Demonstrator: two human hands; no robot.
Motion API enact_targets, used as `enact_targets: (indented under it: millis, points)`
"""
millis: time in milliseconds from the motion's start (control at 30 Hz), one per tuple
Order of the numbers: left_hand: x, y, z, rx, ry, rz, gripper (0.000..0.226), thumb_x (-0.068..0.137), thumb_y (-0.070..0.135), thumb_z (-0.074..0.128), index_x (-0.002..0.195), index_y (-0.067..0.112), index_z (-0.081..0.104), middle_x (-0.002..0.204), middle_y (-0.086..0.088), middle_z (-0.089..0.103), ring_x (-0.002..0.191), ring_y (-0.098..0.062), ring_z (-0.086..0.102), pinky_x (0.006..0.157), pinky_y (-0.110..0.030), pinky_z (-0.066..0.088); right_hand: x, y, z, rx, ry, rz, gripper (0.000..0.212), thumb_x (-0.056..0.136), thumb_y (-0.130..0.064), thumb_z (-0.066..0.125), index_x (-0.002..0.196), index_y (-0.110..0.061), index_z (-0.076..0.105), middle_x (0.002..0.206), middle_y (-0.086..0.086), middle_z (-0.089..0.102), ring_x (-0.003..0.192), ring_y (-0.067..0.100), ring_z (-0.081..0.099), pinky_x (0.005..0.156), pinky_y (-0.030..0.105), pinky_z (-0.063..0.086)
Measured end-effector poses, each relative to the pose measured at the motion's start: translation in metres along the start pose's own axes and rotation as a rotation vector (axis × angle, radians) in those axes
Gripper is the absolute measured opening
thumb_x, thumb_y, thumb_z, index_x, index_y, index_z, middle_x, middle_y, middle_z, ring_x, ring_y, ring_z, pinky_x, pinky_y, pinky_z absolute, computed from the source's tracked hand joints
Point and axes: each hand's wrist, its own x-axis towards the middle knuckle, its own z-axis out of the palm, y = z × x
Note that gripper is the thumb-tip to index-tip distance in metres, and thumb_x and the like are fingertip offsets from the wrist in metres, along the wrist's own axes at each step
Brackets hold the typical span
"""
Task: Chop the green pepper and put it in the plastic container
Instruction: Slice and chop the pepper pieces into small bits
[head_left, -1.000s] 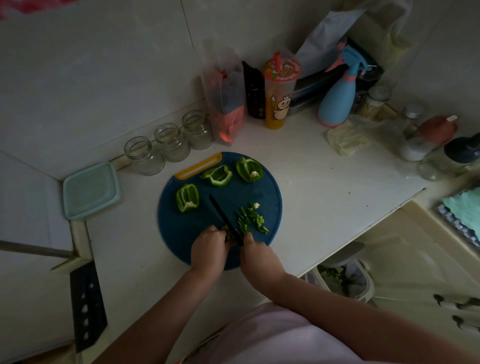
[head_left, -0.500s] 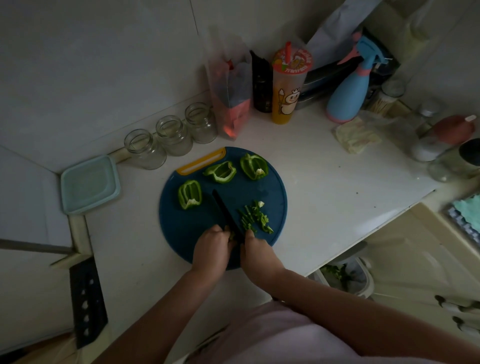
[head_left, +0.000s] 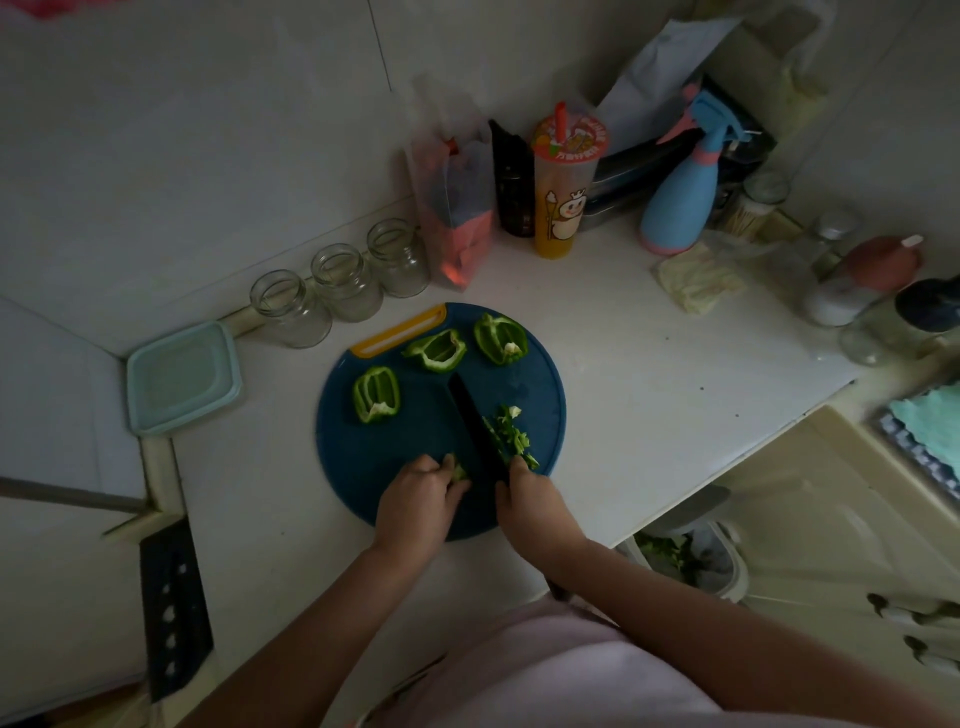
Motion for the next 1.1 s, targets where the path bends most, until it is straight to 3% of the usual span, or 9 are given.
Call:
enact_targets:
  millis: [100, 267, 533, 1000, 1100]
  points:
    - [0.001, -0.001, -0.002, -0.052, 0.039, 0.010, 0.038, 0.084, 0.031, 0.068, 0.112, 0.005, 0.067, 0.085, -0.013, 0.066, 0.075, -0.026, 0.064, 0.059, -0.031, 0.047, -0.004, 0.002, -0.003, 0.017, -0.013, -0.049, 0.013, 0.100, -0.021, 0.037, 0.095, -0.010, 0.040, 0.096, 0.018, 0.062, 0.077, 0.027, 0.056, 0.064, 0.032, 0.041]
    - [0.006, -0.001, -0.008, -0.102, 0.061, -0.047, 0.027, 0.078, 0.033, 0.073, 0.076, 0.006, 0.070, 0.075, -0.011, 0.064, 0.066, -0.026, 0.062, 0.055, -0.030, 0.039, -0.012, 0.002, -0.002, 0.000, -0.040, -0.129, 0.020, 0.100, -0.022, 0.038, 0.106, -0.003, 0.044, 0.096, 0.020, 0.061, 0.085, 0.034, 0.059, 0.069, 0.038, 0.045]
    - [0.008, -0.003, -0.011, -0.041, 0.041, -0.023, 0.031, 0.080, 0.036, 0.071, 0.073, 0.006, 0.070, 0.074, -0.012, 0.063, 0.066, -0.025, 0.061, 0.055, -0.027, 0.031, -0.013, 0.000, -0.001, -0.024, -0.046, -0.147, 0.020, 0.100, -0.021, 0.037, 0.106, -0.004, 0.046, 0.097, 0.021, 0.062, 0.085, 0.034, 0.060, 0.069, 0.037, 0.044]
    - [0.010, -0.008, -0.002, 0.097, 0.051, 0.086, 0.030, 0.087, 0.039, 0.061, 0.084, 0.011, 0.073, 0.081, -0.011, 0.066, 0.074, -0.027, 0.064, 0.058, -0.028, 0.034, -0.010, -0.006, 0.013, -0.070, -0.056, -0.084, 0.019, 0.099, -0.015, 0.035, 0.113, -0.003, 0.040, 0.097, 0.020, 0.062, 0.086, 0.036, 0.061, 0.062, 0.033, 0.039]
    - [0.010, -0.009, -0.001, 0.116, 0.057, 0.092, 0.025, 0.083, 0.035, 0.068, 0.076, 0.011, 0.072, 0.072, -0.009, 0.065, 0.066, -0.025, 0.063, 0.053, -0.027, 0.032, -0.008, -0.008, 0.016, -0.085, -0.054, -0.080, 0.021, 0.098, -0.014, 0.036, 0.116, -0.003, 0.040, 0.098, 0.020, 0.063, 0.087, 0.036, 0.061, 0.062, 0.033, 0.037]
